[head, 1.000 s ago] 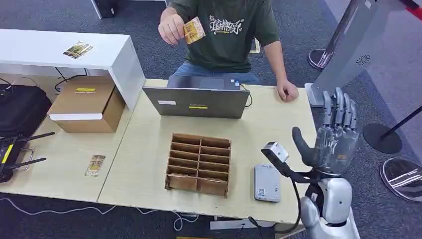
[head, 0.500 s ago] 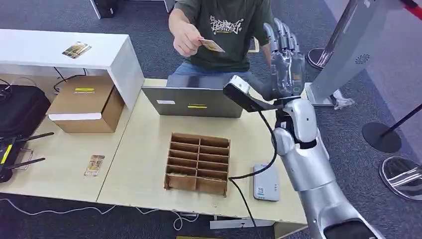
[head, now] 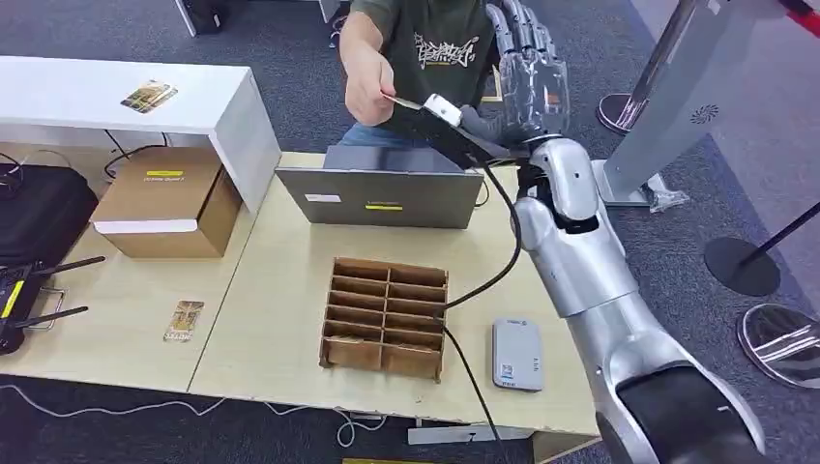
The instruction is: Pass the card to the sensor for recognition and then transmit it.
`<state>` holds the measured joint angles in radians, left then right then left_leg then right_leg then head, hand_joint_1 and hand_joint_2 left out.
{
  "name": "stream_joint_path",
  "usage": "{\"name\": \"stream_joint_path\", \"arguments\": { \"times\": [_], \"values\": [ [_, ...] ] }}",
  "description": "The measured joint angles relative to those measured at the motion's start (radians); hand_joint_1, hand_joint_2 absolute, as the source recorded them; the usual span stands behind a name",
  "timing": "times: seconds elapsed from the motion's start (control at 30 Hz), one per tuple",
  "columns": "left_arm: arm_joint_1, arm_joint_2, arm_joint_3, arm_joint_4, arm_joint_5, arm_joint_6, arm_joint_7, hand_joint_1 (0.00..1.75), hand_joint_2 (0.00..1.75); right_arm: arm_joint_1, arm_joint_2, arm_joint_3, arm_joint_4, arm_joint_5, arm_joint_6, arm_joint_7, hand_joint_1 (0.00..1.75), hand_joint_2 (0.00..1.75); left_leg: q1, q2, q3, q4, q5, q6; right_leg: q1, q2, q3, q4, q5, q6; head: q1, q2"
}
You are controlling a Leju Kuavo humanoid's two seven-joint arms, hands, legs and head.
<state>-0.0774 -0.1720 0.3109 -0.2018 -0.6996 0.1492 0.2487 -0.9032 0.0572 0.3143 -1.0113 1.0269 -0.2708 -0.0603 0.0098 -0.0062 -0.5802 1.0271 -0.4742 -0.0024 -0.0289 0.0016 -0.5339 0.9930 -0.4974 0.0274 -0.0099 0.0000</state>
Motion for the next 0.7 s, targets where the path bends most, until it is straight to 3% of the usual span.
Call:
{"name": "stream_joint_path", "arguments": {
  "times": [0.7],
  "values": [
    [0.0, -0.001, 0.0, 0.0, -0.005, 0.001, -0.009, 0.0, 0.0, 0.003, -0.002, 0.004, 0.044, 0.021, -0.023, -0.002, 0.0, 1.75, 0.0, 0.0, 0.0, 0.0, 0.0, 0.0, 0.0, 0.0, -0.001, 0.0, 0.0, 0.0, 0.0, 0.0]
  ]
}}
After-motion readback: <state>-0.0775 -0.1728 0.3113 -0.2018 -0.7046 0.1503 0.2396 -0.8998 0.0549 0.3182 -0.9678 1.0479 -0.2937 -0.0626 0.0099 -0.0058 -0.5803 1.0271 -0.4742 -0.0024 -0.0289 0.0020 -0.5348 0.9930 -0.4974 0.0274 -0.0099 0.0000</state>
